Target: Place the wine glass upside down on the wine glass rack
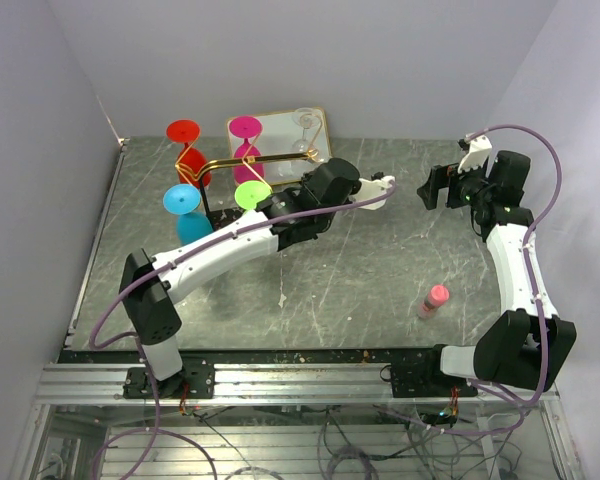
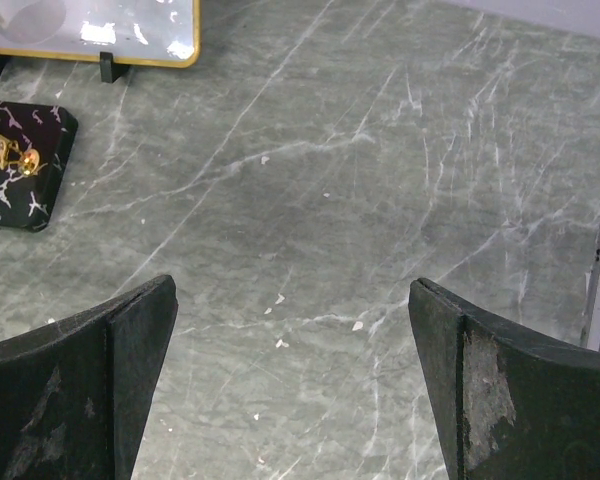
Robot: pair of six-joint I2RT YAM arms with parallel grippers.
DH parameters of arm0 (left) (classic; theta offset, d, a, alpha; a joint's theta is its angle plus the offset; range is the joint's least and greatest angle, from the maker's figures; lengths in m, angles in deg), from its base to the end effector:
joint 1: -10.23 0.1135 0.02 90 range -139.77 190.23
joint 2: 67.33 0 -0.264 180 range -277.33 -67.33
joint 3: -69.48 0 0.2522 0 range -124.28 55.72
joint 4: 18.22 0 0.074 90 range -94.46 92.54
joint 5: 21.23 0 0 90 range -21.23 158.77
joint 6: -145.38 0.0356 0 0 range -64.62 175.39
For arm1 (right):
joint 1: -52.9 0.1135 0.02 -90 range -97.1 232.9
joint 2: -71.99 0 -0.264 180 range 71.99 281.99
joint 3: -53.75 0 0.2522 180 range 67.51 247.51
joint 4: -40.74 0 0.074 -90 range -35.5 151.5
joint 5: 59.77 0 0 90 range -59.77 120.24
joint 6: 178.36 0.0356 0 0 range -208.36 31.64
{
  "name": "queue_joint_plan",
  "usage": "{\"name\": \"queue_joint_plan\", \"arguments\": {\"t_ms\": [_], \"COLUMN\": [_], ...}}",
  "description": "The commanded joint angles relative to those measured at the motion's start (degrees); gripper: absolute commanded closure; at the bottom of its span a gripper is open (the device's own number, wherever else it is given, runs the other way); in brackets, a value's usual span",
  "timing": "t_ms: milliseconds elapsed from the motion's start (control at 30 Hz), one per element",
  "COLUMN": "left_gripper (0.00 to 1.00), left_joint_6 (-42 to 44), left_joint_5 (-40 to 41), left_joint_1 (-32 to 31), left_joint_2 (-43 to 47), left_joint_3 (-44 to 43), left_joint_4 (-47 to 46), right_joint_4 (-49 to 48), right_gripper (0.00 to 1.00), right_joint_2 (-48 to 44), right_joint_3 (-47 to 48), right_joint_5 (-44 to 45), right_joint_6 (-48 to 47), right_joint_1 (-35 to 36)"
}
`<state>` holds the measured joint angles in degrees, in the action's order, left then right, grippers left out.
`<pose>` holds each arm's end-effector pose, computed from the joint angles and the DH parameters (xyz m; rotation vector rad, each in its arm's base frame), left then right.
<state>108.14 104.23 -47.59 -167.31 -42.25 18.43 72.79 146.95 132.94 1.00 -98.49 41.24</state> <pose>0.2338 -0.3327 0.3815 1.3568 1.4170 0.5598 0.2933 -0.0428 0.3380 -0.2844 1.9809 0.2809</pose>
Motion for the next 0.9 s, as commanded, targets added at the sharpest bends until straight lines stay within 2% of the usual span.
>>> {"name": "queue_joint_plan", "arguments": {"t_ms": [0,867], "left_gripper": [0.93,0.93], "left_joint_6": [-0.84,-4.09], "left_joint_5": [1.87,-0.67], "left_joint_1": [-0.79,-1.42], "left_joint_2": [-0.12,-0.25], "left_joint_3": [-2.84,-4.01], "left_joint_4": [-3.65,-2.85], "right_joint_4": [-0.33,0.15], "right_gripper": [0.01,0.0], "right_joint_2": [-0.92,-0.32], "right_joint_3": [-0.77,-0.89], "right_joint_5": [-1.04,-2.76], "right_joint_6": [-0.33,-0.49], "right_joint_1": [-0.56,-1.0]}}
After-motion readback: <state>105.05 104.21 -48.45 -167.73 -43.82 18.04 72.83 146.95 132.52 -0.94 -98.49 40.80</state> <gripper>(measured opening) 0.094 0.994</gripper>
